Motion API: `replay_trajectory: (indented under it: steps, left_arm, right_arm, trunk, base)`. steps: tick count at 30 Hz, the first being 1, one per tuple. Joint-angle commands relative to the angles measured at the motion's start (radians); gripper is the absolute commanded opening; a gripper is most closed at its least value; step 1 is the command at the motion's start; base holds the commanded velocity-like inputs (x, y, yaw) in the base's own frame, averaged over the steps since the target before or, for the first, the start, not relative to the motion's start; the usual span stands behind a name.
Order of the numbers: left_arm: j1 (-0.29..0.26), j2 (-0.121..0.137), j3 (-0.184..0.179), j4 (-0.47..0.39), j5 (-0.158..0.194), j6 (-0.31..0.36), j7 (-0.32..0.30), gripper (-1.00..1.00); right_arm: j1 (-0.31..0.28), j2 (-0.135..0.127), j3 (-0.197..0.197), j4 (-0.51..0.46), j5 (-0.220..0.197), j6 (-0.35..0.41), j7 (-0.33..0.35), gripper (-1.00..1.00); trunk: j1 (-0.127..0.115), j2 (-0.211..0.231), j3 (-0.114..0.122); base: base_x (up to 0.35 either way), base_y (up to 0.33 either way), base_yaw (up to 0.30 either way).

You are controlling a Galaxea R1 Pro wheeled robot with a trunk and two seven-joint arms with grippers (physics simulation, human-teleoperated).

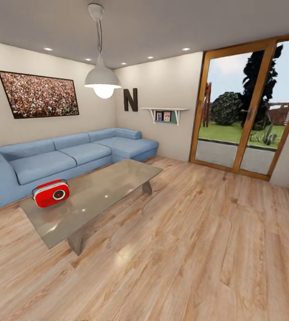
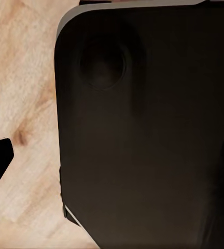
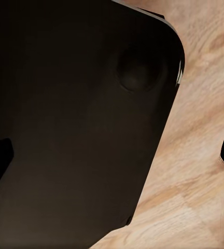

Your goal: Turn on the radio receiver that's on the table in the living room.

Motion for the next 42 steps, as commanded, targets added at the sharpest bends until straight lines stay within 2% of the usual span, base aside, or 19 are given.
replay_trajectory:
  steps: [1, 42]
  left_arm:
    - [0.0, 0.0, 0.0, 0.0, 0.0, 0.0, 0.0, 1.0]
    - [0.0, -0.002, 0.001, -0.001, 0.0, -0.001, 0.0, 1.0]
  right_arm:
    - [0.0, 0.0, 0.0, 0.0, 0.0, 0.0, 0.0, 1.0]
    - [0.0, 0.0, 0.0, 0.0, 0.0, 0.0, 0.0, 1.0]
  trunk:
    - [0.0, 0.0, 0.0]
    - [0.0, 0.0, 0.0]
  base:
    - [0.0, 0.0, 0.275]
    - [0.0, 0.0, 0.275]
